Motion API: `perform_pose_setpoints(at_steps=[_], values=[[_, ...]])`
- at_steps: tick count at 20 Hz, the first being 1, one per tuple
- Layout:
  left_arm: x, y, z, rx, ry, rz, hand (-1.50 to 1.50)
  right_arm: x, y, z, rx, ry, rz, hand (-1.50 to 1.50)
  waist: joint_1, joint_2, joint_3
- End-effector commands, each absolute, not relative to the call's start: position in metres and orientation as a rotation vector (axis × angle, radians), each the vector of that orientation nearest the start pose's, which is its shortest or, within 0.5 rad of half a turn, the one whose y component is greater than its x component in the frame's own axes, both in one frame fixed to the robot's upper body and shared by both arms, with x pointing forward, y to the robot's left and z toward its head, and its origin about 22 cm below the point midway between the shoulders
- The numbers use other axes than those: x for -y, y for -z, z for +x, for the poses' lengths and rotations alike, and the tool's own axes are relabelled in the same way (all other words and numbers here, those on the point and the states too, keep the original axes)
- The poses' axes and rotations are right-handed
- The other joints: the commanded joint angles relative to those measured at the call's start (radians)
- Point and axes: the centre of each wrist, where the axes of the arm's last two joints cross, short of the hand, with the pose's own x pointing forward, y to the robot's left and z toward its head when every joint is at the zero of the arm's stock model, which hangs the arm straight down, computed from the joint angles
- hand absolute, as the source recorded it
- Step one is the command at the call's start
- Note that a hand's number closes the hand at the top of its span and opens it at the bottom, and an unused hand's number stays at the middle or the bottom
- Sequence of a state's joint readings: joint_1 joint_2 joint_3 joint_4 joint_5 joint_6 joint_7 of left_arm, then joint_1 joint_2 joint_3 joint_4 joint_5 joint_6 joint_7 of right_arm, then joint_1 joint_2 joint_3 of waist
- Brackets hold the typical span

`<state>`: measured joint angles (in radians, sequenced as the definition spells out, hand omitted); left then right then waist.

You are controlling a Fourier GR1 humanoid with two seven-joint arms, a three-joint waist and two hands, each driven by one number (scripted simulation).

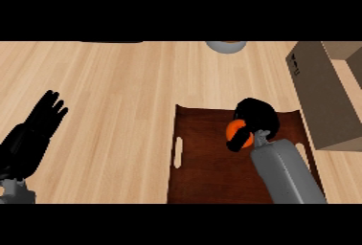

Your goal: Pick the squash from the tray and place it in the cardboard box

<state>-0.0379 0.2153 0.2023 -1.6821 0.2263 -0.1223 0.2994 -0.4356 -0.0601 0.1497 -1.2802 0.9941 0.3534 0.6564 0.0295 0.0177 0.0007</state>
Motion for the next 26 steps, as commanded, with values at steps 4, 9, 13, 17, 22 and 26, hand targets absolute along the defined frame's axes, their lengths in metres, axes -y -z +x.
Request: perform_pose_setpoints(at_steps=[4,9,13,17,22,26], values=[[-0.315,-0.061,0.252,1.473,-0.006,0.014,0.0,0.194,-0.085,0.408,0.678,-0.723,-1.035,1.5,0.037,0.006,0.0],[-0.302,-0.052,0.254,1.471,-0.018,0.032,0.0,0.187,-0.121,0.441,0.759,-0.693,-1.15,1.5,0.025,0.0,0.0],[-0.3,-0.059,0.25,1.463,0.007,0.023,0.0,0.164,-0.157,0.455,0.869,-0.687,-1.254,1.5,0.026,-0.004,0.0],[-0.306,-0.052,0.252,1.45,-0.019,0.031,0.0,0.143,-0.198,0.455,0.997,-0.584,-1.395,1.5,0.005,-0.012,-0.001],[-0.311,-0.055,0.26,1.453,-0.022,0.053,0.0,0.157,-0.231,0.462,0.976,-0.414,-1.547,1.5,-0.01,-0.011,-0.001],[-0.314,-0.053,0.244,1.443,-0.036,0.044,0.0,0.167,-0.277,0.459,0.938,-0.316,-1.601,1.5,-0.014,-0.018,-0.001]])
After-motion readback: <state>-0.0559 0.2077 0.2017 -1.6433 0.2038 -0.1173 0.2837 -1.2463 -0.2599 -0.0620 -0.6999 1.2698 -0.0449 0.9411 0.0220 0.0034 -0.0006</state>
